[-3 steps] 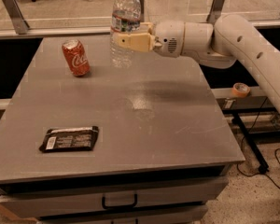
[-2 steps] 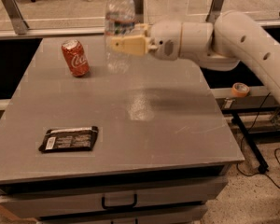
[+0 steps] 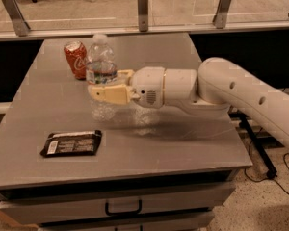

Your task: Move water bottle near rxbar chocolate

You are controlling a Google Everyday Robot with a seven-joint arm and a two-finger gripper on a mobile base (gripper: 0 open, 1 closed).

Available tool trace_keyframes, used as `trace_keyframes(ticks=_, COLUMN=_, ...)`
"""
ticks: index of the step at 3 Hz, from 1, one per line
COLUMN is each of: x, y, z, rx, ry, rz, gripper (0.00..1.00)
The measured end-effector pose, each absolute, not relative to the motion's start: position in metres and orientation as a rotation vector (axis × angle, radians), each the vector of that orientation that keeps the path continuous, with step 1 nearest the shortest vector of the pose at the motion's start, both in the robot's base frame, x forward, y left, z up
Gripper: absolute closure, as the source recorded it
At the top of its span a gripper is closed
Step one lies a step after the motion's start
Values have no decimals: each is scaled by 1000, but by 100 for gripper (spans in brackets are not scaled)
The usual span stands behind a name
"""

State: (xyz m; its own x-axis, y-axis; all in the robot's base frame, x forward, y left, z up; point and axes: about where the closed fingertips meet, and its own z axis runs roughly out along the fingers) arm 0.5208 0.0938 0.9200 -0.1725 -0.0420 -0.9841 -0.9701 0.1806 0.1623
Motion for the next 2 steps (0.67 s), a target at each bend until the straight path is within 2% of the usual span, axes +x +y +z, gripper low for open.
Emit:
trace_keyframes(ticks=1, x=500, y=109, z=891, rx=-1083, ry=1465, rz=1173, gripper=82)
trace_keyframes(ticks=2, x=496, y=114, z=885, rx=-1133, ry=1453, rz=1162, gripper=59)
